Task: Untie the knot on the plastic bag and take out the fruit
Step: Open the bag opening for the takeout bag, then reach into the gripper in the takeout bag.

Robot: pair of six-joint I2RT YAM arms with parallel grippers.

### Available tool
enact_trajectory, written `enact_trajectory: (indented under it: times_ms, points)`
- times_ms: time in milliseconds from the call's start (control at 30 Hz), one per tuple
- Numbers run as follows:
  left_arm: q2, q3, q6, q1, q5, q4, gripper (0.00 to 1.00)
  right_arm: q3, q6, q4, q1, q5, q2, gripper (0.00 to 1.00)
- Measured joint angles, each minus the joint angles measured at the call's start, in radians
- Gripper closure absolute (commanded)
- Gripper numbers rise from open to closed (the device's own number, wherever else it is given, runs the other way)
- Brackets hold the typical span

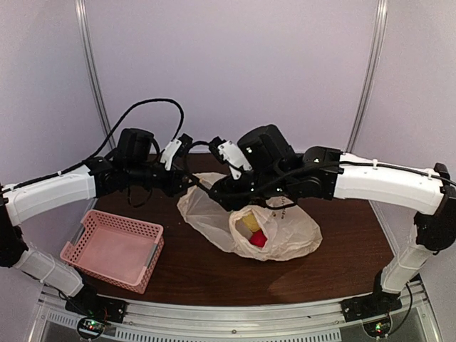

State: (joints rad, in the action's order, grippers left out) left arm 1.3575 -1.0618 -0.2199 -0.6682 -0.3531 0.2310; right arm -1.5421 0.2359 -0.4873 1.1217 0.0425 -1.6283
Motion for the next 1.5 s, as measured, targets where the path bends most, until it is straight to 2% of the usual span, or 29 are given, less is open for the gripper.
enact_trajectory:
  times_ms: [233,500,633,767,1000,1133,1233,1333,1500]
  points:
    - [-0.006,0.010,-0.004,0.002,0.010,-0.005,1.00,0.043,0.083,-0.145,0.006,0.155,-0.089,0.39]
    - [-0.040,0.014,-0.008,0.027,0.038,-0.005,1.00,0.307,0.206,-0.282,0.048,0.261,-0.077,0.21]
    - [-0.046,0.016,-0.012,0.039,0.043,-0.003,1.00,0.412,0.266,-0.354,0.068,0.303,-0.029,0.11]
    - [-0.052,0.022,-0.014,0.042,0.043,0.003,1.00,0.487,0.300,-0.370,0.067,0.325,0.069,0.07]
    - [-0.057,0.026,-0.013,0.054,-0.033,-0.010,1.00,0.512,0.321,-0.359,0.067,0.327,0.129,0.06]
    - [-0.055,0.026,-0.006,0.070,-0.109,-0.033,1.00,0.441,0.322,-0.354,0.066,0.325,0.132,0.09]
    - [-0.052,0.026,0.001,0.072,-0.149,-0.044,1.00,0.365,0.324,-0.316,0.066,0.332,0.132,0.14]
    - [-0.049,0.026,0.006,0.071,-0.171,-0.049,1.00,0.317,0.320,-0.264,0.060,0.344,0.128,0.24]
    - [-0.044,0.026,0.011,0.071,-0.194,-0.051,1.00,0.249,0.307,-0.186,0.029,0.360,0.042,0.32]
